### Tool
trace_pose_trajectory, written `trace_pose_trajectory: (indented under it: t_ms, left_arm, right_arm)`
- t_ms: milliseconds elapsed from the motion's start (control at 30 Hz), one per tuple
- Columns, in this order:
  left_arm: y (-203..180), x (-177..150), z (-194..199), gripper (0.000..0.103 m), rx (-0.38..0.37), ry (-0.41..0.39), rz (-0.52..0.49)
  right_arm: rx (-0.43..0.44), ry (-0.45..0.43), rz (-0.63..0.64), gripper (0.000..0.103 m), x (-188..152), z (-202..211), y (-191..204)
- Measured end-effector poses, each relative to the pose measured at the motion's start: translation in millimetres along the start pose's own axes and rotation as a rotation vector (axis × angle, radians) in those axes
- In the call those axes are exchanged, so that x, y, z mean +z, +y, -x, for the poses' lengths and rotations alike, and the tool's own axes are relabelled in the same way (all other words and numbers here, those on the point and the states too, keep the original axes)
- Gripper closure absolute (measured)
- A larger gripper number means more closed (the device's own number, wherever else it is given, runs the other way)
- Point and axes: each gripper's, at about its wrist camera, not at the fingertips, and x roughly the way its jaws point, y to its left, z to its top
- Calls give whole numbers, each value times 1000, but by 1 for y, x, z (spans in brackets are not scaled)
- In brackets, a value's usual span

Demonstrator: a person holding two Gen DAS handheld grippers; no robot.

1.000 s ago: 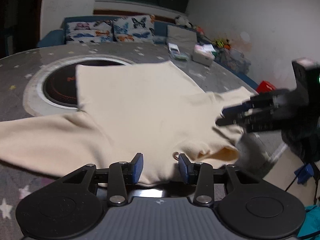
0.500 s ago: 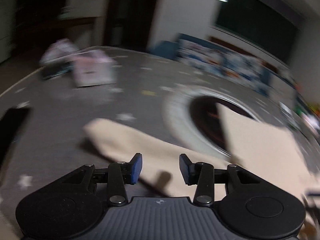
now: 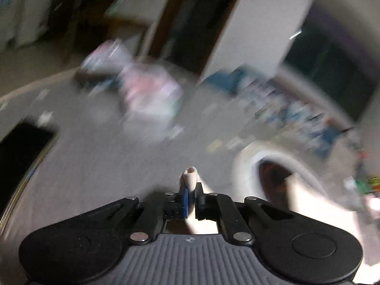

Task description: Fold clothes

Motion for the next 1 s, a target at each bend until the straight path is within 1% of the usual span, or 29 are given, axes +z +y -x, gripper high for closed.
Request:
trace_pose_trajectory:
  t_ms: [33, 67, 100, 167, 200, 233, 267, 300, 367, 433, 500, 533, 567, 600, 633, 700, 733, 800, 833, 1000]
  left_arm:
    - [-2, 1, 7, 98, -13, -31, -25]
    - [-2, 1, 9, 98, -2, -33, -40]
    - [0, 0, 6, 97, 29, -16, -49]
    - [9, -4, -5, 92, 116, 50, -50]
    - [14, -6, -9, 88, 145, 83, -29]
    - [19, -7, -11, 86, 158, 102, -7]
    - [20, -8, -11, 80, 165, 105, 3]
    - [22, -8, -10, 68, 172, 102, 8]
    - [21, -6, -7, 53, 189, 84, 13]
    - [14, -4, -3, 53, 172, 68, -4]
    - [2, -7, 1, 56, 113, 80, -32]
    - [-5, -9, 2, 59, 76, 94, -48]
    - [-13, -13, 1, 69, 26, 115, -69]
    - [-21, -17, -2, 73, -21, 139, -90]
    - [-31, -22, -7, 73, -58, 165, -109]
    - [-45, -30, -19, 73, -92, 209, -136]
    - [-50, -33, -26, 72, -97, 223, -143]
    - [-51, -35, -39, 74, -72, 232, -136]
    - [-47, -33, -44, 75, -58, 225, -122]
    - [-24, -15, -55, 74, 25, 163, -77]
  right_arm:
    - [1, 1, 1, 57, 0, 0, 0]
    - [1, 2, 3, 57, 0, 0, 0]
    - [2, 3, 4, 57, 0, 0, 0]
    - [3, 5, 8, 54, 1, -1, -1]
    - [0, 6, 11, 53, 2, -1, -1]
    - [-1, 6, 13, 53, 2, -1, -2]
    - [-1, 8, 16, 53, 2, -1, -1]
    - [-1, 9, 20, 53, 3, -1, -1]
    - [-1, 12, 24, 52, 4, -2, 0]
    - [-1, 13, 26, 52, 4, -2, -1]
    - [-2, 14, 29, 52, 5, -2, 0]
    - [-3, 14, 30, 52, 5, -2, 0]
    - [-2, 14, 31, 52, 5, -2, 0]
    - [-1, 14, 32, 52, 5, -2, 0]
    - [0, 14, 31, 52, 5, -3, 0]
    - [1, 12, 30, 52, 6, -3, 1]
    - [0, 12, 30, 52, 6, -3, 1]
    - [-1, 11, 31, 52, 5, -3, 1]
    - [-1, 11, 30, 52, 5, -3, 1]
    - [4, 7, 23, 52, 5, -4, 1]
